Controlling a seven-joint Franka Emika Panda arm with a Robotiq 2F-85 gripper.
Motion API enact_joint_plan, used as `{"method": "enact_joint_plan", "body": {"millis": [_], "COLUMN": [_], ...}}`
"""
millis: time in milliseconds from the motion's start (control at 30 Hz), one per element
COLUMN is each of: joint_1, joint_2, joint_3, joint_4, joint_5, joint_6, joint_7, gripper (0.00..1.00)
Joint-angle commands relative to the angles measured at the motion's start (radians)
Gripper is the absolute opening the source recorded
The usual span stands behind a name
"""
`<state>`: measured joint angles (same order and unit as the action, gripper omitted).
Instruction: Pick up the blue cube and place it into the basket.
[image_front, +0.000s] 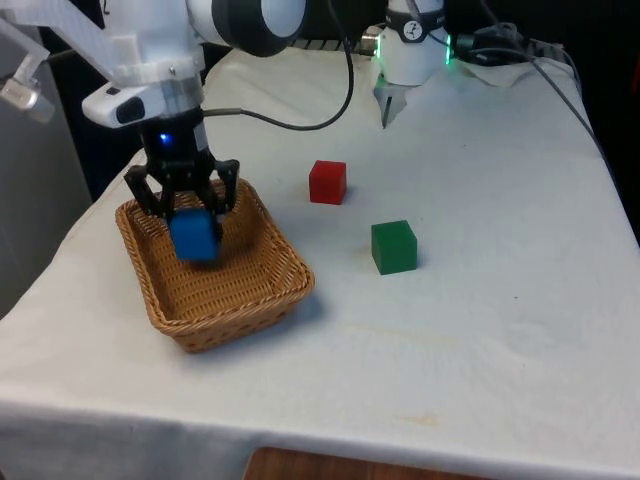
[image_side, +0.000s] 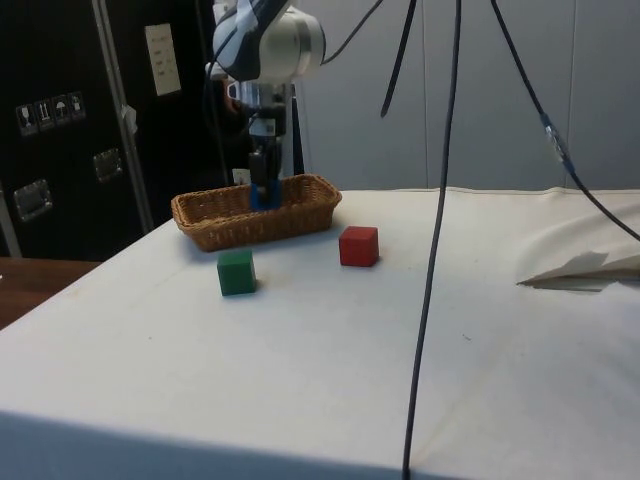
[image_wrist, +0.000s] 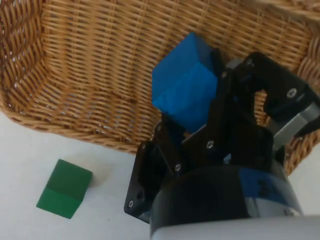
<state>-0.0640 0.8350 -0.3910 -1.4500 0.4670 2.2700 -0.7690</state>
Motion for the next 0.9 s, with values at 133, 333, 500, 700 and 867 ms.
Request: {"method": "enact_joint_plan", "body": {"millis": [133,333,500,700,867], "joint_1": [-0.013,-0.008,-0.005,-0.003,-0.003], "joint_2": [0.027,0.035,0.035,0.035,0.035], "joint_3": [0.011,0.001,-0.001,-0.002,-0.002], "joint_4": [0.029,0.036,0.033,0.031,0.031], "joint_5": [0.039,0.06,0.059,0.059,0.058], "joint_6": [-0.022,-0.025,-0.02,-0.017,-0.016], "joint_7": [-0.019,-0.029,-0.027,-0.027,-0.027], "gripper": [0.0,0.0,0.15,0.85,1.0]}}
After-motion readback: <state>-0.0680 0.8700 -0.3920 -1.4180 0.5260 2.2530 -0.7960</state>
